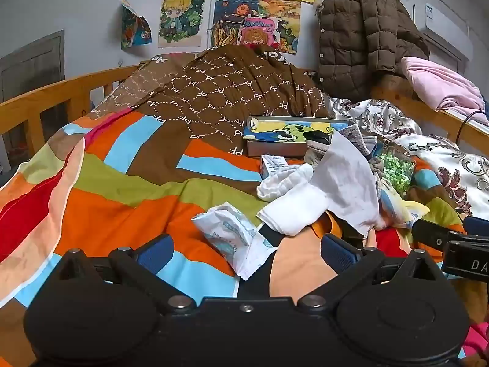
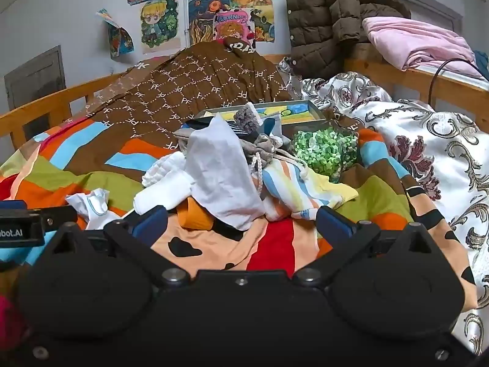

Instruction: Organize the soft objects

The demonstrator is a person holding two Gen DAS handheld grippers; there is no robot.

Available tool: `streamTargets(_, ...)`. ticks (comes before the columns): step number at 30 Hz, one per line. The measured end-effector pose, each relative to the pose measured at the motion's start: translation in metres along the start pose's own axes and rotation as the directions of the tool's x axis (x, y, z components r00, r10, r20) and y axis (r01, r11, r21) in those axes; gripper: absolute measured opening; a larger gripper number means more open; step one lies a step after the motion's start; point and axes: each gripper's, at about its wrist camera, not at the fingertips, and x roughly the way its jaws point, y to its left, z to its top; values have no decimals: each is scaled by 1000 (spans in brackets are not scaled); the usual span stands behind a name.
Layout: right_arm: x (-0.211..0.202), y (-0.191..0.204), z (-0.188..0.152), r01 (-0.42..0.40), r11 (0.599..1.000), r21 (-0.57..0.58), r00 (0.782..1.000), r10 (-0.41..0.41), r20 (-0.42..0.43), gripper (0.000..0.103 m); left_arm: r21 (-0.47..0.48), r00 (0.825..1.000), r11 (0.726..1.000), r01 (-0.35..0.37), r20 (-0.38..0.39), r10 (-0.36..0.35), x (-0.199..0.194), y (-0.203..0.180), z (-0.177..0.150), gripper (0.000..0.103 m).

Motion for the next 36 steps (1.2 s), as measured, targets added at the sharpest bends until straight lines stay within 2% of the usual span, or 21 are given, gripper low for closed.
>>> streamTargets(36,2,-1,-1,-7,1000,6,1000,7,-5,103,1,1000,1000,10,2,-10,-1,-3,0,102)
